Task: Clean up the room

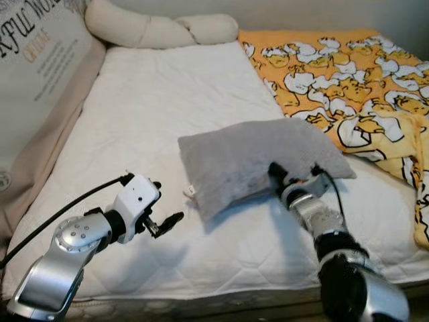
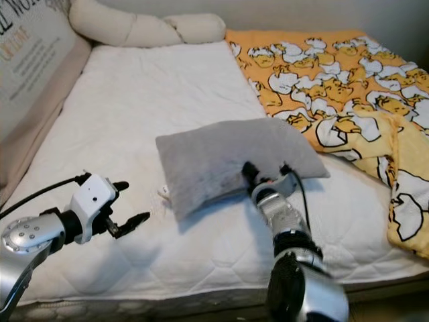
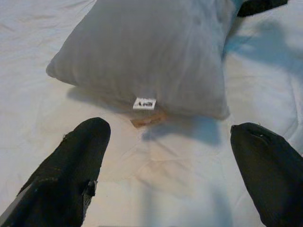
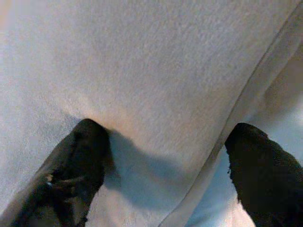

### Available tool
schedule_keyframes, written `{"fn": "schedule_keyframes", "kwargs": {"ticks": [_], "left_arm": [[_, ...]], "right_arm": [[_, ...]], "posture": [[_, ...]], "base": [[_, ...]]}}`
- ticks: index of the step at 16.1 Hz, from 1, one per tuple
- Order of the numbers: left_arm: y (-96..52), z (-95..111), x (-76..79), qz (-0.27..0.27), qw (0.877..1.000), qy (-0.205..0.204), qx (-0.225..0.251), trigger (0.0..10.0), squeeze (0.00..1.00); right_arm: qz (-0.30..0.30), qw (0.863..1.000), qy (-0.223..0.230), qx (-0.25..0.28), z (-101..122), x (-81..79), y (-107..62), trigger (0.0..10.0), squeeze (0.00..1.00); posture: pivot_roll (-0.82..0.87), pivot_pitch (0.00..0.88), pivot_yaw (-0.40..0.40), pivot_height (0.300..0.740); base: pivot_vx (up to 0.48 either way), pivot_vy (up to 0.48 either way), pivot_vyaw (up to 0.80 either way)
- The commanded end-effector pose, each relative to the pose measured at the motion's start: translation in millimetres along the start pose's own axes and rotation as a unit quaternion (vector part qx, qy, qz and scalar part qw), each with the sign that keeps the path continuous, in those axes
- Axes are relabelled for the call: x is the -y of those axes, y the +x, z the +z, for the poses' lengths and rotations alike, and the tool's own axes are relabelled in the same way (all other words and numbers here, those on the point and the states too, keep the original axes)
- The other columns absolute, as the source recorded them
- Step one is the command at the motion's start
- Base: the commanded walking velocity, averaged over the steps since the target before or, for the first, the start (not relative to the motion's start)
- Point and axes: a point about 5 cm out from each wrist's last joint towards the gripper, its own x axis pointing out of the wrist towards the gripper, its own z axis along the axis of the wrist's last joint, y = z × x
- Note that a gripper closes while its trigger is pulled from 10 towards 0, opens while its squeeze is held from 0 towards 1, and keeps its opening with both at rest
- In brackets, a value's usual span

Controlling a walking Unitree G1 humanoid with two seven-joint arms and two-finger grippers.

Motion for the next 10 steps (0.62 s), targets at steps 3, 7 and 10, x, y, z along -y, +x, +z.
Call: {"fn": "schedule_keyframes", "kwargs": {"ticks": [3, 7, 10], "left_arm": [[-0.7, 4.3, -0.2, -0.012, 1.000, 0.013, 0.001, 10.0, 0.00], [-0.1, 4.8, -1.0, -0.012, 1.000, 0.017, 0.000, 10.0, 0.00], [0.8, 5.5, -1.7, -0.013, 1.000, 0.019, 0.000, 10.0, 0.00]], "right_arm": [[0.007, 1.000, 0.027, 0.002, 3.7, -4.7, 2.7, 0.0, 0.00], [0.017, 1.000, 0.018, 0.006, 4.9, -9.3, 4.6, 0.0, 0.00], [0.013, 1.000, 0.015, 0.005, 5.2, -8.2, 4.8, 0.0, 0.00]], "posture": [[0.07, 0.000, 0.004, 0.740], [0.07, 0.000, 0.005, 0.740], [0.06, 0.000, 0.006, 0.740]], "base": [[0.000, 0.000, 0.00], [0.000, 0.000, 0.00], [0.000, 0.000, 0.00]]}}
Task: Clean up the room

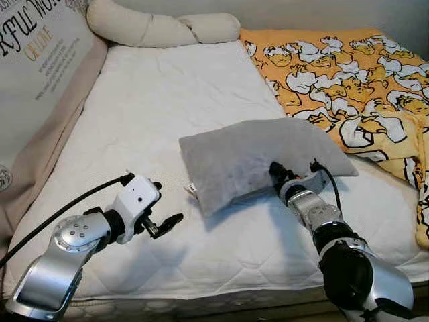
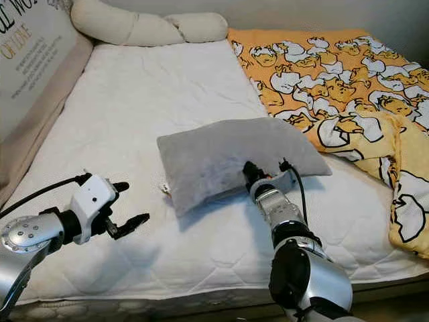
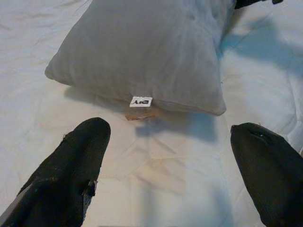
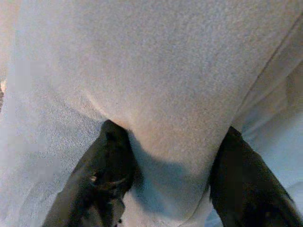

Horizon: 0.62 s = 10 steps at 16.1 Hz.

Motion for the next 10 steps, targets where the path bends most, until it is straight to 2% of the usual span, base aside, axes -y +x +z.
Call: {"fn": "schedule_keyframes", "kwargs": {"ticks": [1, 10], "left_arm": [[1.2, 4.1, -0.7, -0.008, 1.000, 0.013, 0.002, 10.0, 0.00], [1.9, 4.6, -3.2, -0.006, 1.000, 0.010, 0.002, 10.0, 0.00]], "right_arm": [[0.001, 1.000, -0.003, 0.009, 6.5, -3.3, 0.6, 0.0, 0.00], [-0.002, 0.999, -0.019, 0.026, 17.1, -7.0, 1.1, 0.0, 0.00]], "posture": [[0.06, 0.000, 0.006, 0.740], [0.06, 0.000, 0.003, 0.740]], "base": [[0.000, 0.000, 0.00], [0.000, 0.000, 0.00]]}}
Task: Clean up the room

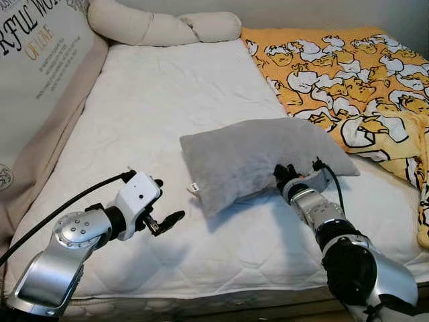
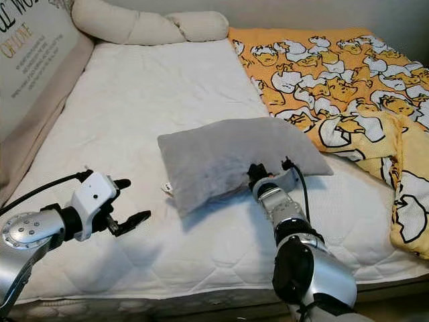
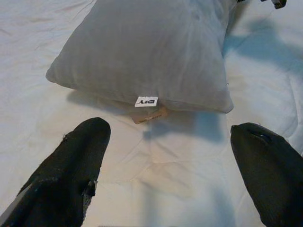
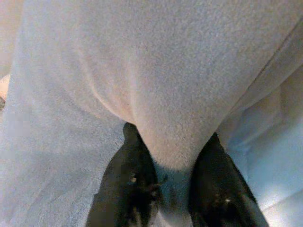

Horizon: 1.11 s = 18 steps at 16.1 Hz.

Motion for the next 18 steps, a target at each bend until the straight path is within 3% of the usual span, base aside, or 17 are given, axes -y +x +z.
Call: {"fn": "schedule_keyframes", "kwargs": {"ticks": [1, 3, 7, 10, 11, 12, 14, 15, 16, 17, 18], "left_arm": [[0.0, 0.3, -2.3, 0.007, 1.000, -0.001, -0.001, 10.0, 0.00], [-2.7, -0.9, -4.4, 0.033, 0.999, -0.028, 0.008, 10.0, 0.00], [-8.5, -2.8, -14.4, 0.102, 0.992, -0.068, 0.024, 10.0, 0.00], [-17.5, 1.8, -49.8, 0.237, 0.964, -0.110, 0.054, 10.0, 0.00], [-20.9, 2.5, -57.4, 0.260, 0.957, -0.113, 0.056, 10.0, 0.00], [-23.5, 3.5, -62.4, 0.273, 0.953, -0.113, 0.058, 10.0, 0.00], [-25.5, 5.7, -66.9, 0.291, 0.948, -0.112, 0.062, 10.0, 0.00], [-34.1, 7.2, -80.6, 0.356, 0.924, -0.120, 0.074, 10.0, 0.00], [-36.9, 6.9, -84.5, 0.374, 0.915, -0.128, 0.077, 10.0, 0.00], [-42.6, 6.1, -90.7, 0.398, 0.904, -0.131, 0.079, 10.0, 0.00], [-52.4, 4.5, -99.5, 0.431, 0.889, -0.132, 0.081, 10.0, 0.00]], "right_arm": [[0.003, 1.000, -0.013, 0.025, 14.5, -9.3, 1.2, 0.0, 0.00], [0.017, 0.998, -0.021, 0.049, 29.0, -21.0, 1.7, 0.0, 0.00], [0.082, 0.993, -0.050, 0.063, 49.6, -61.4, 2.4, 0.0, 0.00], [0.199, 0.967, -0.157, 0.030, 48.7, -115.4, -1.0, 0.0, 0.00], [0.242, 0.948, -0.207, 0.011, 43.5, -131.6, -3.7, 0.0, 0.00], [0.289, 0.919, -0.267, -0.012, 35.1, -147.7, -7.7, 0.0, 0.00], [0.346, 0.883, -0.316, -0.039, 25.0, -164.3, -14.3, 0.0, 0.00], [0.404, 0.857, -0.315, -0.061, 23.3, -176.6, -24.3, 0.0, 0.00], [0.418, 0.850, -0.312, -0.065, 24.0, -179.1, -27.3, 0.0, 0.00], [0.452, 0.832, -0.314, -0.069, 26.5, -183.1, -34.9, 0.0, 0.00], [0.503, 0.802, -0.311, -0.079, 31.9, -185.9, -49.3, 0.0, 0.00]], "posture": [[0.06, 0.000, 0.004, 0.740], [0.06, 0.000, 0.005, 0.740], [0.07, 0.000, -0.004, 0.740], [0.07, 0.000, -0.003, 0.740], [0.07, 0.000, -0.002, 0.740], [0.07, 0.000, 0.000, 0.740], [0.07, 0.000, 0.001, 0.740], [0.07, 0.000, 0.001, 0.740], [0.07, 0.000, 0.001, 0.740], [0.07, 0.000, 0.001, 0.740], [0.07, 0.000, 0.004, 0.740]], "base": [[0.000, 0.000, 0.00], [0.000, 0.000, 0.00], [0.000, 0.000, 0.00], [0.000, 0.000, 0.00], [0.000, 0.000, 0.00], [0.000, 0.000, 0.00], [0.000, 0.000, 0.00], [0.000, 0.000, 0.00], [0.000, 0.000, 0.00], [0.000, 0.000, 0.00], [0.000, 0.000, 0.00]]}}
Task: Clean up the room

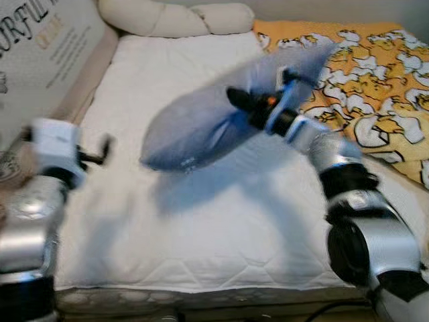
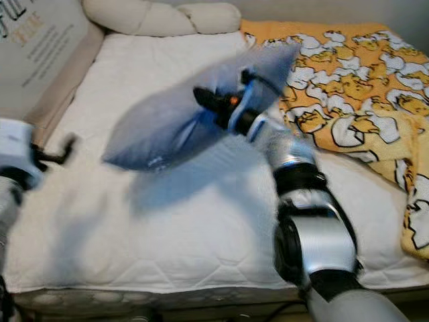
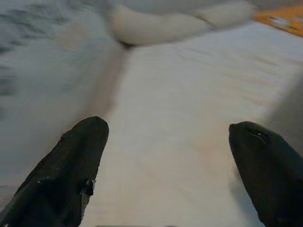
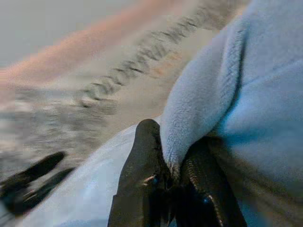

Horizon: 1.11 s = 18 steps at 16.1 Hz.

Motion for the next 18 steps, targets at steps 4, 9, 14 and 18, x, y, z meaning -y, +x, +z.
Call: {"fn": "schedule_keyframes", "kwargs": {"ticks": [4, 9, 14, 18], "left_arm": [[0.0, 4.9, -26.7, 0.075, 0.997, -0.018, 0.016, 10.0, 0.00], [11.9, -8.6, 9.7, -0.018, 0.999, -0.019, -0.025, 10.0, 0.00], [11.6, -53.4, 90.1, -0.267, 0.953, -0.071, -0.125, 10.0, 1.00], [14.4, -69.5, 122.0, -0.341, 0.898, -0.225, -0.166, 10.0, 1.00]], "right_arm": [[0.058, 0.997, 0.023, -0.035, -10.5, 5.3, -43.7, 0.0, 0.00], [-0.225, 0.942, -0.004, -0.249, -119.5, 72.5, -112.0, 0.0, 0.00], [-0.357, 0.901, -0.018, -0.244, -142.1, 89.9, -142.6, 0.0, 0.00], [-0.370, 0.908, 0.023, -0.197, -145.5, 89.5, -139.7, 0.0, 0.00]], "posture": [[0.06, 0.000, 0.007, 0.740], [0.04, 0.000, 0.020, 0.740], [0.03, 0.000, 0.025, 0.740], [0.01, 0.000, 0.026, 0.740]], "base": [[0.000, 0.000, 0.00], [0.000, 0.000, 0.00], [0.000, 0.000, 0.00], [0.000, 0.000, 0.00]]}}
